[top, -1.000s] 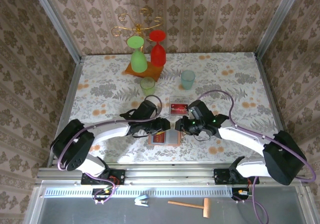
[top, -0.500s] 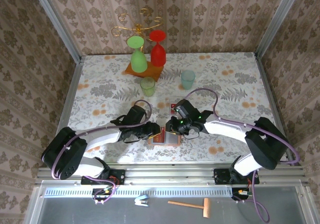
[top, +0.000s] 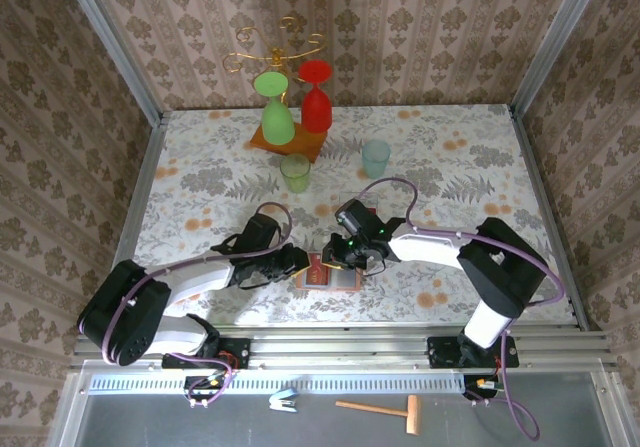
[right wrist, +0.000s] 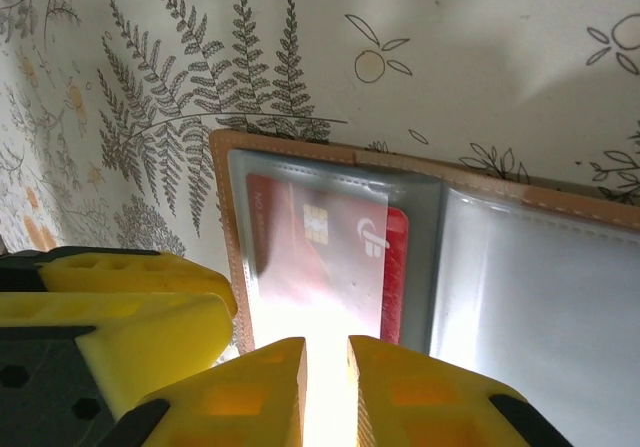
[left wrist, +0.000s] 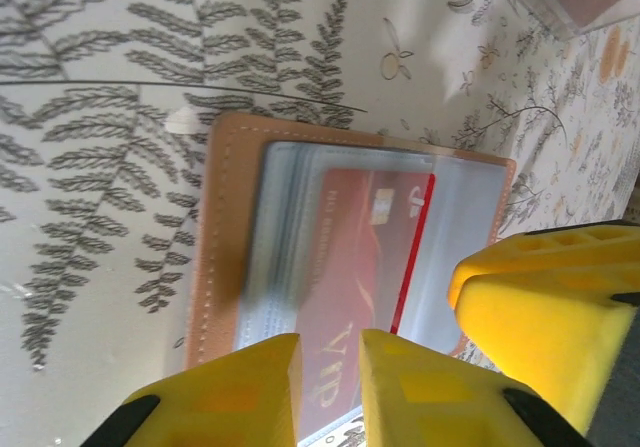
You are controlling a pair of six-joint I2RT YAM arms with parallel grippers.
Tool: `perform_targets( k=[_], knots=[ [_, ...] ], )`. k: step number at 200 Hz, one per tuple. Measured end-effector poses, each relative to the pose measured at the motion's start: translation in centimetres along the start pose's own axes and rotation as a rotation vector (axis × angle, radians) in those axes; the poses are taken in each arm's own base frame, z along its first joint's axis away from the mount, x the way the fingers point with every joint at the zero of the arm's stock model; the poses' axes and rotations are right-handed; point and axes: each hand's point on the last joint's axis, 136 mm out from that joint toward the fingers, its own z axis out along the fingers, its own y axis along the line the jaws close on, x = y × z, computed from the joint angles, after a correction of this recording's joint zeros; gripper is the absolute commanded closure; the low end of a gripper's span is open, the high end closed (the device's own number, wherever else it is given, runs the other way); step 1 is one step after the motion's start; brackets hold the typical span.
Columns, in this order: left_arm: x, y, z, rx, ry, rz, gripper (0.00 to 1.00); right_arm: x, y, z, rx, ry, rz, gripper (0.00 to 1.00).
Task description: Take the credit cards out of the card holder
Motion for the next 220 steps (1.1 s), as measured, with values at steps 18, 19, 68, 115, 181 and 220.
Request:
perform_targets(
  k=[18, 19, 68, 115, 181, 220],
  knots=[
    [-0.08, -0.13, 0.02, 0.008, -0.002, 0.003, 0.77, -0.06, 0.01, 0.14, 0.001, 0.001, 0.000, 0.80],
    [-0.09, -0.13, 0.03, 0.008, -0.002, 0.003, 0.77, -0.06, 0.01, 0.14, 0.001, 0.001, 0.000, 0.80],
    [-0.25, -0.16, 0.28, 0.019, 0.003, 0.001, 0.77, 0.07, -0.60, 0.72, 0.018, 0.012, 0.007, 0.80],
    [-0.16, 0.39, 0.69, 0.007, 0.017, 0.002, 0.77, 0.09, -0.67, 0.80, 0.020, 0.013, 0.008, 0.79],
    [-0.08, 0.52, 0.74, 0.008, 0.017, 0.006, 0.77, 0.04, -0.61, 0.85, 0.016, 0.011, 0.007, 0.79],
    [-0.03, 0.53, 0.74, 0.010, 0.018, 0.007, 0.78, -0.11, -0.38, 0.98, 0.002, 0.005, 0.009, 0.79]
  ],
)
